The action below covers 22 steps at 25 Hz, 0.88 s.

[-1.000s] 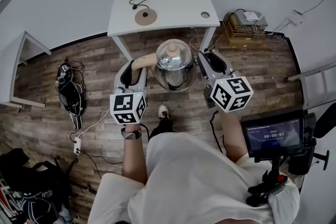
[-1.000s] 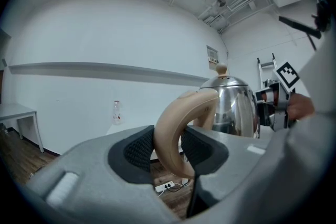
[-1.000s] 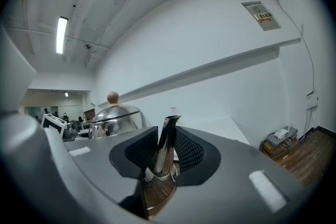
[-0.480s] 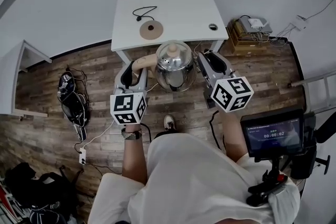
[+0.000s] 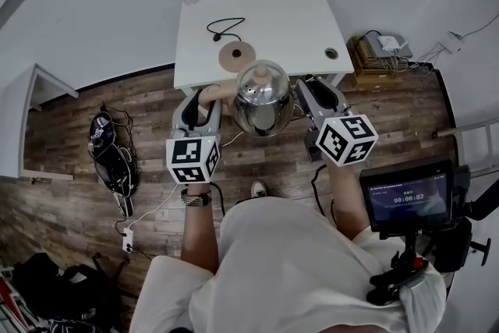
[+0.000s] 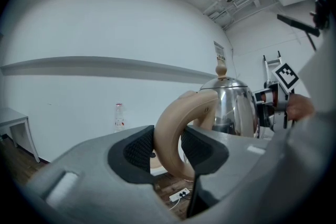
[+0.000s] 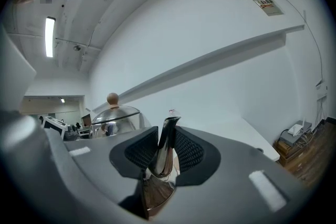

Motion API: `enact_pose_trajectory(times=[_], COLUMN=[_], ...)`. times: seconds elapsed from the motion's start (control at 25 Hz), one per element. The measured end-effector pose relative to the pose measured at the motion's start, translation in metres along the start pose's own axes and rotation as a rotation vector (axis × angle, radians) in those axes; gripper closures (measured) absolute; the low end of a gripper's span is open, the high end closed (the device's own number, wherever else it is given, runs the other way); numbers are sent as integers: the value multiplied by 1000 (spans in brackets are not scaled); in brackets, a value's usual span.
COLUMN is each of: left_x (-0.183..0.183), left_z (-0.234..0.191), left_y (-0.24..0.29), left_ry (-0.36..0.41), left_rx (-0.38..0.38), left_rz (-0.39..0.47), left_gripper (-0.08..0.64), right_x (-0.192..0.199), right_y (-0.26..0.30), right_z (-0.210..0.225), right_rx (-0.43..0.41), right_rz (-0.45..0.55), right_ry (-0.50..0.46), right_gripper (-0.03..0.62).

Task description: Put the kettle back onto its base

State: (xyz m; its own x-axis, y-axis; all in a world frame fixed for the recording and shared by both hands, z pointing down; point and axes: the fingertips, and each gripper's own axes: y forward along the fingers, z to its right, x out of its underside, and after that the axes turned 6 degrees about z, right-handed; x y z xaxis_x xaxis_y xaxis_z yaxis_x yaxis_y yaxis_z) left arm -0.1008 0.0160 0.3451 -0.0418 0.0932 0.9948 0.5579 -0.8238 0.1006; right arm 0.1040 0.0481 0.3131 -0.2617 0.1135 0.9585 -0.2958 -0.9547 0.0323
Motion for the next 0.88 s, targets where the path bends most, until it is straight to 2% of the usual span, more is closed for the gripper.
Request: enact_pose_trajectory(times=[0.4,0.6,0.88], left_x=[8,12,13], left_z=[-43,-45,-79], left_y=[38,49,95], left_ry=[-28,-34,-41], left_rx=[17,28,13], left_rz=[-24,-27,-53], left_gripper=[394,393,393], right_x=[8,9,10], right_y=[56,63,122], right_z=[4,11,29], right_rx=[26,33,24], right_rz=[-20,-12,-30], right_ry=[21,24,43], right_gripper=[495,495,495])
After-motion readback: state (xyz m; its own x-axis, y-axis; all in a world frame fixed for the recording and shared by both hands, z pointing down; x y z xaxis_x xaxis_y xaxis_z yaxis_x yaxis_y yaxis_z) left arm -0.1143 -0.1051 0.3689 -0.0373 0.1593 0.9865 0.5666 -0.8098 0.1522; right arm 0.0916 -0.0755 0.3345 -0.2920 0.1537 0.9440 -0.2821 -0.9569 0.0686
